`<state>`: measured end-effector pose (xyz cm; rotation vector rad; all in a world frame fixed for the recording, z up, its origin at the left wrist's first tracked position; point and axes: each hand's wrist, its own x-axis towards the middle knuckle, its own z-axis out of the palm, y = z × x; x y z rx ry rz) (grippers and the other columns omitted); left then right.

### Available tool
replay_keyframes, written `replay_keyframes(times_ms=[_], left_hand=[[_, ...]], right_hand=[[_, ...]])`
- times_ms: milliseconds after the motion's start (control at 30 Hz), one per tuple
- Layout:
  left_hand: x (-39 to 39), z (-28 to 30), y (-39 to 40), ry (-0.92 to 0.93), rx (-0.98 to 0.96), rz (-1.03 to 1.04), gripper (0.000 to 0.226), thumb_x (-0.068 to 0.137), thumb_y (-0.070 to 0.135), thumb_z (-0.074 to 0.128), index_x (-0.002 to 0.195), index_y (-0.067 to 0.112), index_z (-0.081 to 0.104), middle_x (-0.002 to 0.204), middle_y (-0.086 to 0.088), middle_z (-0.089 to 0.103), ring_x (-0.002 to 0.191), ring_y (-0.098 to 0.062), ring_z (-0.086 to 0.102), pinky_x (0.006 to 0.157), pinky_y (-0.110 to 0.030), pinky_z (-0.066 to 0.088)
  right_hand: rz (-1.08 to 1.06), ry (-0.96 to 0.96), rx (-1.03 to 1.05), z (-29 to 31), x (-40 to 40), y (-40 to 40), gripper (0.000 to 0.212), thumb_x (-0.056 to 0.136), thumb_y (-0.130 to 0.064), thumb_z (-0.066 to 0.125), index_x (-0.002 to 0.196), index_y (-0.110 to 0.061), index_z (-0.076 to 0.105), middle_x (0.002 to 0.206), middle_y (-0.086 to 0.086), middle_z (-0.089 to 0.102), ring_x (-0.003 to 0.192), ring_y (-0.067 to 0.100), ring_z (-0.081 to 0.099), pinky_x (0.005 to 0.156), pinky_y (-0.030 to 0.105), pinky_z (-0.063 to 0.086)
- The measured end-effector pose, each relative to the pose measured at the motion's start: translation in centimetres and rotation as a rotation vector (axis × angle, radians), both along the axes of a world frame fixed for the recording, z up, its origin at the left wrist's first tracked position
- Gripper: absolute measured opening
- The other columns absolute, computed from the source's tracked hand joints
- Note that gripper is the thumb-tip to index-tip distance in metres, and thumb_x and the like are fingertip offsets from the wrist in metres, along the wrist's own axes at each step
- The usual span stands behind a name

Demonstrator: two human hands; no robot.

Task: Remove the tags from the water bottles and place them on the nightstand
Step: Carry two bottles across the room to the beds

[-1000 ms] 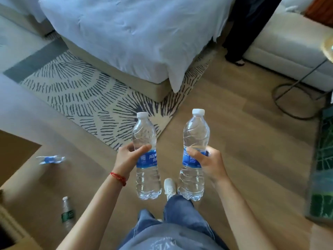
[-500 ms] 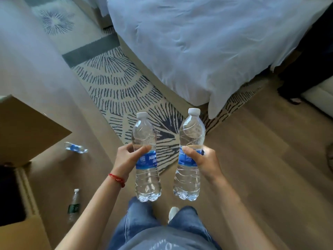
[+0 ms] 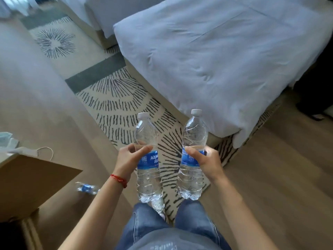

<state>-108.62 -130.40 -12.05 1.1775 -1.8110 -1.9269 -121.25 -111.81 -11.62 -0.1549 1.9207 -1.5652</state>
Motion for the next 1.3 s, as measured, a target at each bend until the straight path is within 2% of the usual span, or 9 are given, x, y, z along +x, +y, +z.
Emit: replay_keyframes(times_ms=[167, 300, 467, 567, 667, 833, 967, 1133, 1300], left_hand=[[-2.9, 0.5, -8.9, 0.0, 0.0, 0.055, 0.04, 0.05, 0.044, 0.074, 0.065, 0.01, 0.061, 0.067, 0.003, 0.065, 0.059, -0.011, 0.059, 0.056, -0.026, 0.046], [-5.7, -0.4, -15.3, -0.006, 0.031, 0.105, 0.041, 0.05, 0.043, 0.074, 0.07, 0.009, 0.061, 0.065, -0.004, 0.06, 0.061, -0.019, 0.057, 0.06, -0.032, 0.045], [-11.1, -1.3, -24.1, 0.0, 0.039, 0.169, 0.041, 0.056, 0.035, 0.075, 0.077, 0.002, 0.062, 0.074, -0.01, 0.064, 0.066, -0.022, 0.06, 0.066, -0.035, 0.048], [-14.6, -0.7, -29.7, -0.005, 0.045, 0.214, 0.031, 0.064, 0.026, 0.075, 0.076, 0.0, 0.062, 0.077, -0.01, 0.066, 0.068, -0.021, 0.06, 0.064, -0.032, 0.049], [-17.5, 0.3, -35.1, 0.009, 0.039, 0.241, 0.044, 0.058, 0.035, 0.073, 0.079, -0.003, 0.063, 0.081, -0.011, 0.068, 0.069, -0.022, 0.062, 0.066, -0.035, 0.051], [-21.3, 1.3, -43.9, 0.024, 0.032, 0.301, 0.039, 0.052, 0.039, 0.073, 0.077, 0.009, 0.065, 0.072, -0.002, 0.068, 0.058, -0.008, 0.064, 0.052, -0.021, 0.051], [-24.3, 0.9, -51.8, 0.021, 0.028, 0.315, 0.055, 0.049, 0.045, 0.074, 0.084, 0.003, 0.064, 0.077, -0.009, 0.067, 0.066, -0.02, 0.064, 0.064, -0.035, 0.053], [-28.6, 0.4, -63.5, 0.036, 0.018, 0.291, 0.042, 0.05, 0.045, 0.073, 0.078, 0.015, 0.064, 0.061, 0.007, 0.07, 0.057, -0.006, 0.066, 0.047, -0.015, 0.049], [-32.5, 1.5, -75.0, 0.045, 0.009, 0.272, 0.039, 0.052, 0.044, 0.071, 0.077, 0.013, 0.065, 0.059, 0.008, 0.07, 0.054, -0.005, 0.065, 0.045, -0.015, 0.048]], right_hand=[[0.048, -0.001, 0.018, 0.2, -4.0, -9.0, 0.038, 0.06, -0.044, 0.077, 0.085, -0.017, 0.071, 0.077, -0.001, 0.074, 0.074, 0.012, 0.07, 0.061, 0.021, 0.053], [0.108, 0.003, 0.038, -0.3, -8.0, -16.2, 0.029, 0.065, -0.04, 0.078, 0.082, -0.019, 0.071, 0.082, 0.003, 0.074, 0.079, 0.019, 0.071, 0.07, 0.03, 0.056], [0.18, 0.012, 0.046, -0.8, -14.0, -26.2, 0.034, 0.06, -0.045, 0.079, 0.08, -0.019, 0.069, 0.073, -0.003, 0.073, 0.071, 0.011, 0.07, 0.058, 0.017, 0.051], [0.237, 0.006, 0.056, -0.4, -17.9, -32.5, 0.04, 0.061, -0.047, 0.078, 0.088, -0.019, 0.068, 0.08, -0.001, 0.073, 0.075, 0.012, 0.07, 0.065, 0.024, 0.053], [0.27, 0.004, 0.024, 0.5, -21.7, -38.6, 0.05, 0.054, -0.055, 0.077, 0.088, -0.019, 0.068, 0.078, -0.002, 0.072, 0.07, 0.007, 0.07, 0.056, 0.016, 0.05], [0.312, -0.019, 0.046, 1.1, -26.9, -48.2, 0.052, 0.052, -0.058, 0.076, 0.088, -0.021, 0.067, 0.077, -0.002, 0.074, 0.072, 0.012, 0.071, 0.062, 0.027, 0.052], [0.331, -0.023, 0.02, 1.1, -30.1, -56.5, 0.05, 0.055, -0.052, 0.076, 0.09, -0.017, 0.068, 0.085, 0.004, 0.073, 0.075, 0.017, 0.071, 0.061, 0.025, 0.051], [0.328, 0.0, -0.008, 0.7, -33.6, -68.2, 0.033, 0.068, -0.037, 0.077, 0.091, -0.015, 0.068, 0.086, 0.005, 0.073, 0.075, 0.017, 0.071, 0.059, 0.022, 0.052], [0.307, -0.007, -0.01, 0.9, -37.0, -79.3, 0.036, 0.067, -0.041, 0.075, 0.091, -0.016, 0.066, 0.087, 0.006, 0.071, 0.078, 0.019, 0.07, 0.062, 0.024, 0.051]])
